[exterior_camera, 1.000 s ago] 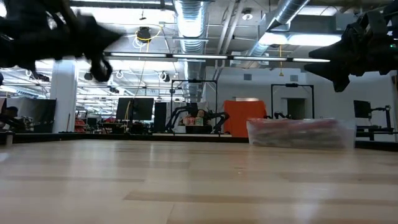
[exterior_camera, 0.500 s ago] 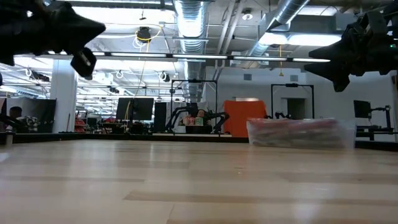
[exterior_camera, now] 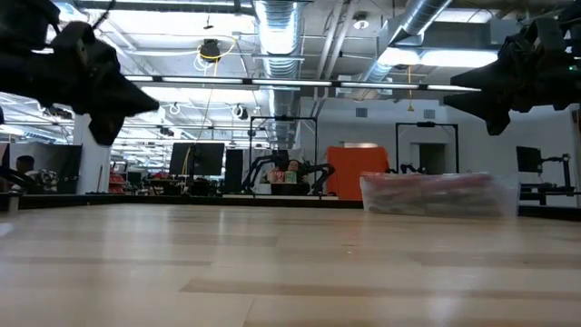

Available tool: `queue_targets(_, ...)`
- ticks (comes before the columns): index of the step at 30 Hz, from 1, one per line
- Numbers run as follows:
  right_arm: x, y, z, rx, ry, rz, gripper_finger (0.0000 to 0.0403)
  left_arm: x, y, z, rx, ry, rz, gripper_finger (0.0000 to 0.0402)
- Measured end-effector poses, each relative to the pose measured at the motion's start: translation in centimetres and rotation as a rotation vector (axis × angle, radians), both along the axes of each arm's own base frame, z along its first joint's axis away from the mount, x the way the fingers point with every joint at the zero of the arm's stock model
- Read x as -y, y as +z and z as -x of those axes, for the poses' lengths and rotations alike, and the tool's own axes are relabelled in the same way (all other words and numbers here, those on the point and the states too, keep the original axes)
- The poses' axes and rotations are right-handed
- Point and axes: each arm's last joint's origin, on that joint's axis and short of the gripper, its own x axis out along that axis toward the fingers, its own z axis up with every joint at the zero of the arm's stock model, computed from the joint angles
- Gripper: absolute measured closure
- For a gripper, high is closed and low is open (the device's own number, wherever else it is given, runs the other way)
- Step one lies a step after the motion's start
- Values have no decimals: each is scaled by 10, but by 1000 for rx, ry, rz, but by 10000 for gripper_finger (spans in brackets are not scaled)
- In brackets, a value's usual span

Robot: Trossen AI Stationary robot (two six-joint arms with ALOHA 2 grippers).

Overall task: Sort popcorn bags into baskets
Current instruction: Return to Home Position

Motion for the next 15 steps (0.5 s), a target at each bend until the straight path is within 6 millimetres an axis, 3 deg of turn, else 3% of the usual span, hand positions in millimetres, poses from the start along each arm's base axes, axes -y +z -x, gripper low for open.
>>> queue_targets(15, 0, 0, 0, 1, 1, 2, 177, 0, -2, 0, 2, 1, 76, 402)
